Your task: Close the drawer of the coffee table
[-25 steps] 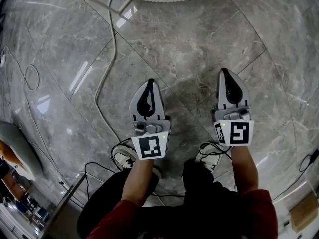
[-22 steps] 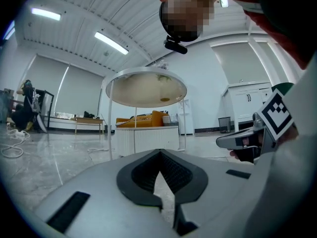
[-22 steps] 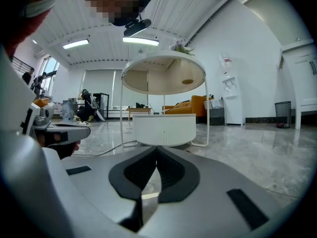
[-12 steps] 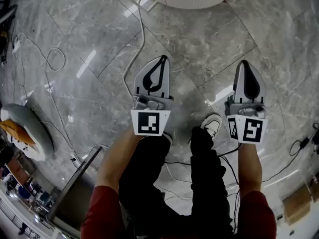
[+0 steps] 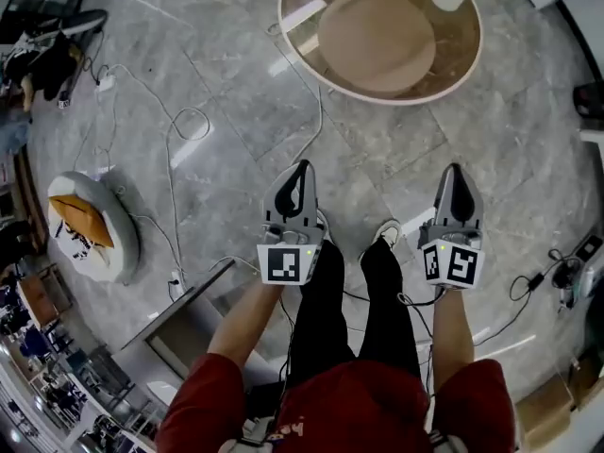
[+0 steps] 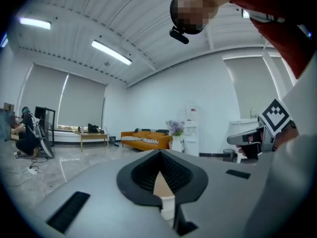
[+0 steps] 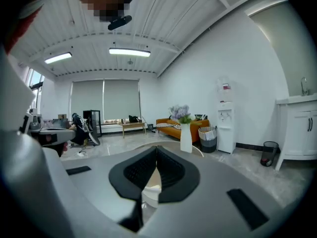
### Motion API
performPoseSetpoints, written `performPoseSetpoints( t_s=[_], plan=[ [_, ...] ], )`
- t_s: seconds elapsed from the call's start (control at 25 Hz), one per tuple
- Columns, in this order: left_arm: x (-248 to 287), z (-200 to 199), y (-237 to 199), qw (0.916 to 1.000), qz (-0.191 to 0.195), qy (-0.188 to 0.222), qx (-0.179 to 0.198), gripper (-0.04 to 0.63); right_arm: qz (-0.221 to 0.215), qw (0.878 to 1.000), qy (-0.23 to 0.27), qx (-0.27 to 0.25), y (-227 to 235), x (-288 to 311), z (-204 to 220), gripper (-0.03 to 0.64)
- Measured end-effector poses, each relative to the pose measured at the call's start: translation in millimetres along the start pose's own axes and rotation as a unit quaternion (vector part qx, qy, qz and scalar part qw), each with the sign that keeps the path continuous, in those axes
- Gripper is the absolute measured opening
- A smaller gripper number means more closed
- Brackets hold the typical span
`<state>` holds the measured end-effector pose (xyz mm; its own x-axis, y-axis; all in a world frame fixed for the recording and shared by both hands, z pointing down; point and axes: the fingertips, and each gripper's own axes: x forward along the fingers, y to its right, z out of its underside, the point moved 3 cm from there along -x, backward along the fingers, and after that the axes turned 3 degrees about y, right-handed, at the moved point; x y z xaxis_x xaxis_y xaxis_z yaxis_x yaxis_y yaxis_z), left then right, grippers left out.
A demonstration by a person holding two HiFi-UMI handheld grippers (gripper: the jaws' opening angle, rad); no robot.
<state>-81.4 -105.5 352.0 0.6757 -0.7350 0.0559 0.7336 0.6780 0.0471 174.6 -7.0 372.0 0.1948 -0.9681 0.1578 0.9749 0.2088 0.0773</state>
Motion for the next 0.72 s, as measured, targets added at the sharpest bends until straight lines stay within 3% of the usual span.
performPoseSetpoints(
  t_s=[0.12,0.2,0.32,0.44,0.56,0.72],
  plan=[
    [-20,-98,-16,0.9994,-0.035,0.001,0.006,0.012,-0.006,1.000,0.010,0.019,-20,-20,-95,0.021],
    [-40,-145,-20,0.9983,-0.057,-0.014,-0.001,0.012,-0.007,1.000,0.008,0.022,-33,-46,-146,0.021],
    [-70,-205,-31,0.9962,-0.087,0.003,-0.013,0.012,-0.025,0.999,0.020,0.010,-54,-72,-203,0.021],
    [-93,-256,-42,0.9950,-0.097,0.004,0.021,0.012,-0.035,0.998,0.060,-0.004,-68,-82,-260,0.021],
    [-100,-299,-44,0.9935,-0.086,0.042,0.061,0.012,-0.037,0.994,0.106,-0.018,-73,-91,-303,0.021],
    [-107,-313,-43,0.9945,-0.079,0.049,0.048,0.012,-0.024,0.991,0.132,-0.009,-65,-101,-325,0.021]
  ],
)
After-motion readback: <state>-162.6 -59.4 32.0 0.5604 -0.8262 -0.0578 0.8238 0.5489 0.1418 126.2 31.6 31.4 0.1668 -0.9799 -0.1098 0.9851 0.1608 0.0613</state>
